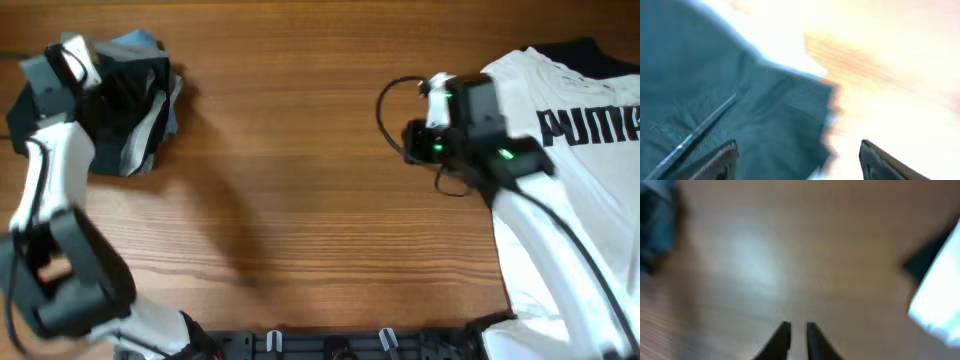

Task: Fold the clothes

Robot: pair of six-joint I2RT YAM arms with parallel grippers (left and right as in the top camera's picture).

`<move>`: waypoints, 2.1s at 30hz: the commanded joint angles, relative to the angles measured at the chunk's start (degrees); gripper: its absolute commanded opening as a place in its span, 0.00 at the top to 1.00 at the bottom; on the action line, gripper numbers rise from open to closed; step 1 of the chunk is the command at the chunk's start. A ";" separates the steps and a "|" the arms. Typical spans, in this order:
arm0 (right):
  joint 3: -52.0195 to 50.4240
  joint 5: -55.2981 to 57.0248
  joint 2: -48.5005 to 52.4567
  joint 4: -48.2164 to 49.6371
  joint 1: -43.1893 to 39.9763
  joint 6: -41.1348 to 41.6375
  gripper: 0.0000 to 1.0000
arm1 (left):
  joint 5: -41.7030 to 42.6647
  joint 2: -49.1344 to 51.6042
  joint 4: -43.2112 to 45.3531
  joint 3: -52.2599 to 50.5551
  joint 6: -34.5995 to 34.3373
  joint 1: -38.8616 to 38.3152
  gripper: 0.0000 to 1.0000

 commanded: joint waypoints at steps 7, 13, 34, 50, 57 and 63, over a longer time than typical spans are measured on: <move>1.92 1.33 -30.21 0.85 0.09 -6.91 0.00 | 6.75 -40.39 -31.95 6.29 13.35 -8.44 0.00; 1.90 1.20 -38.21 -2.62 0.09 -6.91 0.00 | 6.75 -52.11 -36.89 6.29 13.33 -8.72 0.00; -40.98 -2.16 -62.05 26.60 -10.38 -12.04 0.01 | 6.75 -55.80 -36.89 6.29 13.33 -8.72 0.00; -64.32 -1.73 -75.41 38.80 -13.62 -6.75 0.00 | 6.75 -55.80 -36.89 6.29 13.35 -8.72 0.00; -64.32 -1.73 -75.14 38.80 -13.62 -6.75 0.00 | 6.75 -55.80 -36.94 6.29 13.35 -8.72 0.00; -64.32 -1.73 -74.97 38.80 -13.62 -6.73 0.00 | 6.75 -55.80 -37.11 6.29 13.35 -8.72 0.00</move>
